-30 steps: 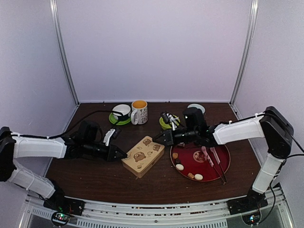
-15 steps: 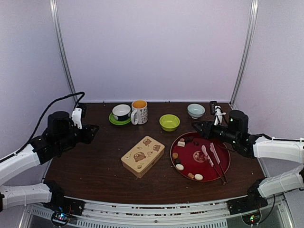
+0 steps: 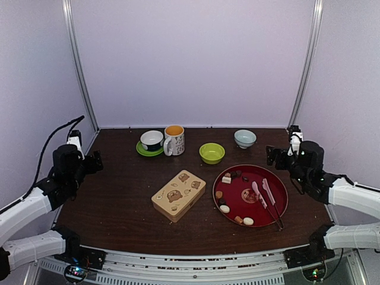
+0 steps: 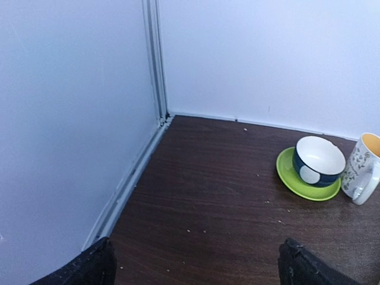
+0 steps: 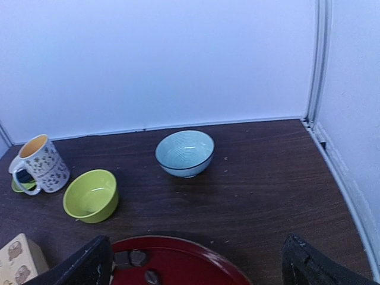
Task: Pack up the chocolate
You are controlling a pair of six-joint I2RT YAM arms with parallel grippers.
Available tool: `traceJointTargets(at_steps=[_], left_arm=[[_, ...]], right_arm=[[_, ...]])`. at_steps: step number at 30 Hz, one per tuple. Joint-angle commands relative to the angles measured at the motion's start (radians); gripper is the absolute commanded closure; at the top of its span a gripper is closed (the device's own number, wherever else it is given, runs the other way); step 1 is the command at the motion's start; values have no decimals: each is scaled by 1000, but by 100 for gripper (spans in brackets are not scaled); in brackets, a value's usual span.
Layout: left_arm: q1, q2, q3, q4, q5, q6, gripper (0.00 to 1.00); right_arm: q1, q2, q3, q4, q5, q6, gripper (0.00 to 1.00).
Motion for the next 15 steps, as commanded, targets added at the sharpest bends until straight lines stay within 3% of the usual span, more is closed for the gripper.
traceJointTargets(at_steps=[1, 7, 15], left_arm=[[5, -53, -92, 270, -125, 173, 2], [6, -26, -143, 422, -212, 313, 3], [14, 164, -122, 592, -258, 457, 2]], right_arm=[[-8, -3, 17, 0, 204, -151, 0], [-15, -25, -109, 303, 219, -318, 0], [-44, 60, -209, 574, 267, -431, 1]])
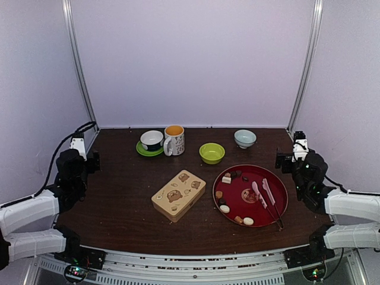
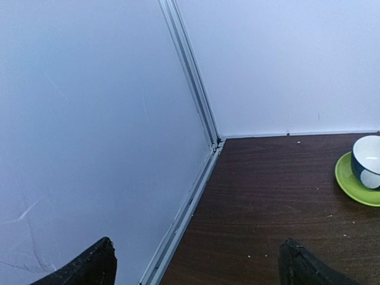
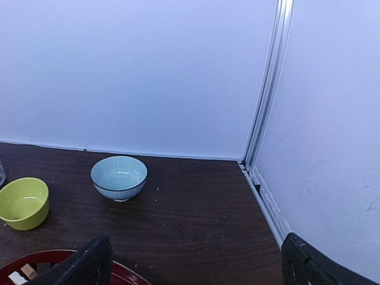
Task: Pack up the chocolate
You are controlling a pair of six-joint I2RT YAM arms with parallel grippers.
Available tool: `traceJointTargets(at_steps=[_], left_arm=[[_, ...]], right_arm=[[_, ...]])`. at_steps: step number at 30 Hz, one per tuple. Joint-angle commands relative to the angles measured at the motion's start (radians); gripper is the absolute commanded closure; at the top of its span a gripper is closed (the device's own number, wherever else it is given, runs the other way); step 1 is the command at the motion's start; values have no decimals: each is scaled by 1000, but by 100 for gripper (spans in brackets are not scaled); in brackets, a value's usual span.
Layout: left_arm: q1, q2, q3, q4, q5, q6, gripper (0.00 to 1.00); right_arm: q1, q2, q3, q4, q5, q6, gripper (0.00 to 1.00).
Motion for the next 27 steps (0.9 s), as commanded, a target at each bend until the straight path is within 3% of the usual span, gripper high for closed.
traceJointTargets(at_steps=[1, 4, 9, 16, 17, 18, 21, 24, 27], left_arm=[[24, 107, 7, 209, -32, 112, 2], [74, 170, 13, 226, 33, 59, 2], [134, 251, -25, 360, 69, 86, 2], [236, 375, -23, 471, 189, 35, 2], [249, 392, -21, 487, 201, 36, 2], [256, 402, -18, 496, 211, 40, 2], [269, 433, -31, 554, 252, 39, 2], [300, 509, -41, 659, 361, 45, 2], [325, 509, -40, 615, 412, 17, 2]], right_arm=[[-23, 66, -41, 234, 64, -104, 1], [-67, 119, -59, 289, 63, -83, 1], [-184, 199, -88, 379, -103, -19, 3], [-401, 380, -82, 536, -437, 130, 1], [-413, 369, -72, 489, -481, 130, 2], [-414, 357, -56, 433, -498, 119, 4], [-414, 371, -53, 472, -501, 113, 6], [-414, 367, -50, 446, -500, 111, 0], [-414, 368, -51, 458, -497, 112, 0]])
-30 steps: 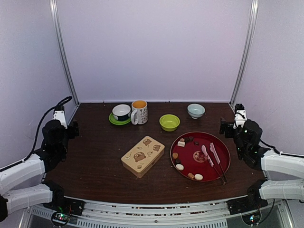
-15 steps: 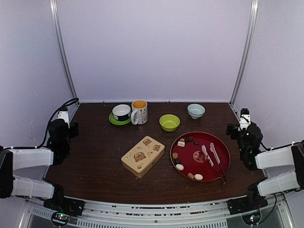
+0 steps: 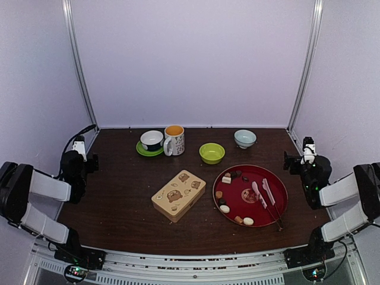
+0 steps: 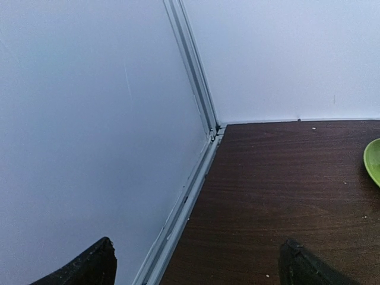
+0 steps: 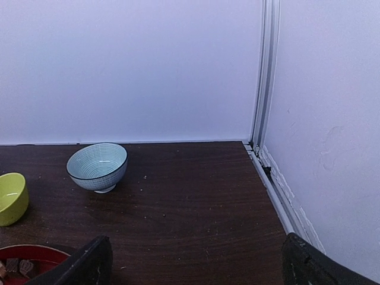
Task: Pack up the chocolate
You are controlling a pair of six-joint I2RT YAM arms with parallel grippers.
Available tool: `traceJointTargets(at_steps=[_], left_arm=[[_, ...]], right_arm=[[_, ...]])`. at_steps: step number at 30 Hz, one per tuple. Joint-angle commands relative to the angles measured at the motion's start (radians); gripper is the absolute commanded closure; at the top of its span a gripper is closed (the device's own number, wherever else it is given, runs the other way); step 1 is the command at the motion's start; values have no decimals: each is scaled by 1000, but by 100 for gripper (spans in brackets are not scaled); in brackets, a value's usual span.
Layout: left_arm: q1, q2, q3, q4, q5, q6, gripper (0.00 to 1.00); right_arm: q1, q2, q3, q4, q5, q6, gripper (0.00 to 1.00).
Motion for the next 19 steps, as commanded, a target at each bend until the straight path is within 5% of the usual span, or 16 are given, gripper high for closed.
traceJointTargets(at_steps=[1, 4, 19], left_arm=[[36, 53, -21, 181, 151, -4, 2], [59, 52, -4, 125, 239, -10, 3], [60, 53, -8, 140, 231, -13, 2]], right_arm=[[-5, -4, 18, 23, -34, 12, 0], [-5, -1, 16, 32, -32, 14, 0], [7, -4, 24, 13, -5, 6, 0]])
